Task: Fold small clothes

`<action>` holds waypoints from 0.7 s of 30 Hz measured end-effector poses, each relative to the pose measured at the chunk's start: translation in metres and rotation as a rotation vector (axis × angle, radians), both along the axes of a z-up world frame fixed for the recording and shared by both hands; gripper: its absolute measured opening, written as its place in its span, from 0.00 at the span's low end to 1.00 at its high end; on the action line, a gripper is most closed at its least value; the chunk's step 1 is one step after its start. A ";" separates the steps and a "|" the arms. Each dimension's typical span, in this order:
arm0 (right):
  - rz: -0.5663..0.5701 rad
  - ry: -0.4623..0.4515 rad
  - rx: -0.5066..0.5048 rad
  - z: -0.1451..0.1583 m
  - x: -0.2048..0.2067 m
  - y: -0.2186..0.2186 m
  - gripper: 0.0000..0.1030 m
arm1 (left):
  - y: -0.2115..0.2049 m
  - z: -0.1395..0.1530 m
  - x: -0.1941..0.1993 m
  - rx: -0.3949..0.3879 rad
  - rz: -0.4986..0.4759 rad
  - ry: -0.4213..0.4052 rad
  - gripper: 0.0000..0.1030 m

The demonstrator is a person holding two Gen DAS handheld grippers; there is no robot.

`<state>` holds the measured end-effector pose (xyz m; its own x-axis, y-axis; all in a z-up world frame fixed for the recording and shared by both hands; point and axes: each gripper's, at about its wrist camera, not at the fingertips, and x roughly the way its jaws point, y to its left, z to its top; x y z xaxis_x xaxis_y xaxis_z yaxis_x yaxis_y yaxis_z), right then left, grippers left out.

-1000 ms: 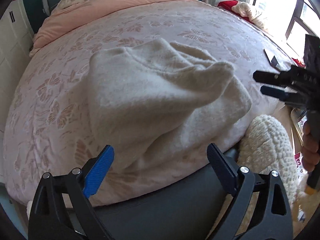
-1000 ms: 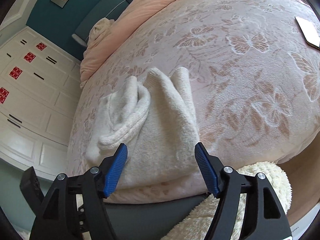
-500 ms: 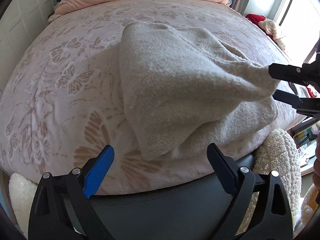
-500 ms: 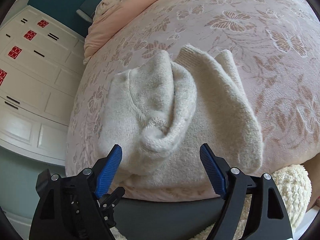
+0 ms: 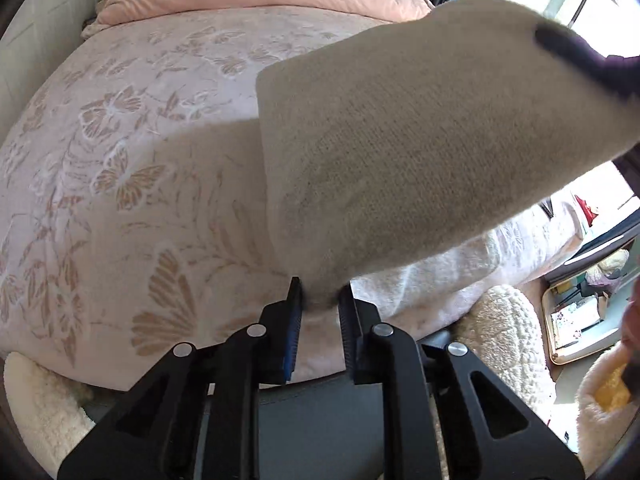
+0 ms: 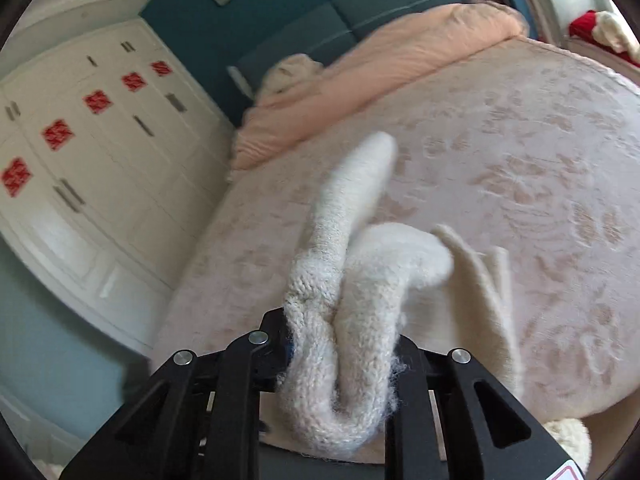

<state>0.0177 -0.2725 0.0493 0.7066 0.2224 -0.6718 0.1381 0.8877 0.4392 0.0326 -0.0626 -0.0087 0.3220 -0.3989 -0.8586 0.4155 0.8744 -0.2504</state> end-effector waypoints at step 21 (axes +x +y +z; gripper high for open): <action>-0.120 0.099 -0.071 -0.023 -0.036 -0.023 0.37 | -0.003 0.017 -0.016 0.146 0.034 -0.091 0.65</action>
